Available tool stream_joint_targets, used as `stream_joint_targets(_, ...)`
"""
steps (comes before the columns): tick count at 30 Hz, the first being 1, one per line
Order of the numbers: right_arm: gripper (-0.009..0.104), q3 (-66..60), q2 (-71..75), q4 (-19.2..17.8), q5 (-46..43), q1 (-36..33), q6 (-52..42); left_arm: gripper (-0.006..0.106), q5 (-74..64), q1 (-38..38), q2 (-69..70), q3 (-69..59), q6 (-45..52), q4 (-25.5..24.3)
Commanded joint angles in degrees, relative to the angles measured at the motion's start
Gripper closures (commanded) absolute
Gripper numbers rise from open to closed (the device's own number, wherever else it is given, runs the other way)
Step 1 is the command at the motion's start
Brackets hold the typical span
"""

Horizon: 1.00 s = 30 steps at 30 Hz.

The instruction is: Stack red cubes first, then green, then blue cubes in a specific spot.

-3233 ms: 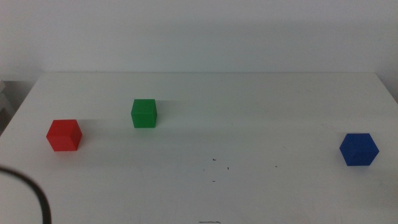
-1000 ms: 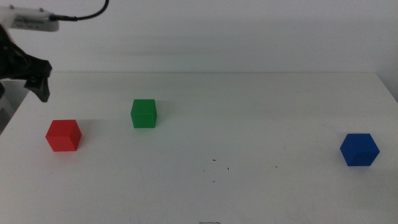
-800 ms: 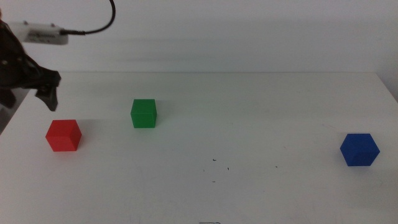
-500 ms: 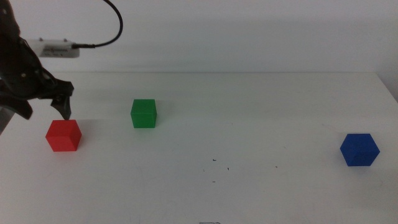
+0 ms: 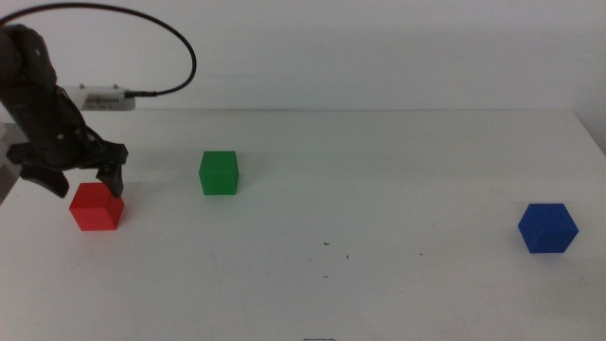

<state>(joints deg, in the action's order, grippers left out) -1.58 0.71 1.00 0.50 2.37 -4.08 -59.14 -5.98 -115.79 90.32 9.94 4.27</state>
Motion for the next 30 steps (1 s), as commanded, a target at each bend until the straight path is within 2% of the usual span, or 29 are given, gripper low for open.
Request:
stream_joint_targets(1, 0.024, 0.63, 0.87, -0.64, -4.44, 0.30, -0.56, 0.007, 0.94, 0.19, 2.12, 1.62, -0.24, 0.97)
stream_joint_targets(11, 0.024, 0.63, 0.87, -0.64, -4.44, 0.30, -0.56, 0.007, 1.98, 0.19, -1.14, 1.62, -0.30, 0.97)
stream_joint_targets(16, 0.024, 0.63, 0.87, -0.64, -4.44, 0.30, -0.56, 0.014, 2.47, 0.19, -1.83, 1.62, -0.51, 1.10)
stream_joint_targets(22, 0.024, 0.63, 0.87, -0.64, -4.44, 0.30, -0.56, 0.041, 3.09, 0.19, -1.83, 1.62, -0.51, 1.58)
stream_joint_targets(26, 0.024, 0.63, 0.87, -0.64, -4.44, 0.30, -0.56, 0.063, 2.78, 0.19, -1.83, 1.62, -0.51, 1.54)
stream_joint_targets(27, 0.024, 0.63, 0.87, -0.64, -4.44, 0.30, -0.56, 0.080, 2.31, 0.19, -1.83, 1.62, -0.51, 1.54)
stream_joint_targets(30, 0.024, 0.63, 0.87, -0.64, -4.44, 0.30, -0.56, 0.092, 1.57, 0.19, -1.83, 1.62, -0.51, 1.54)
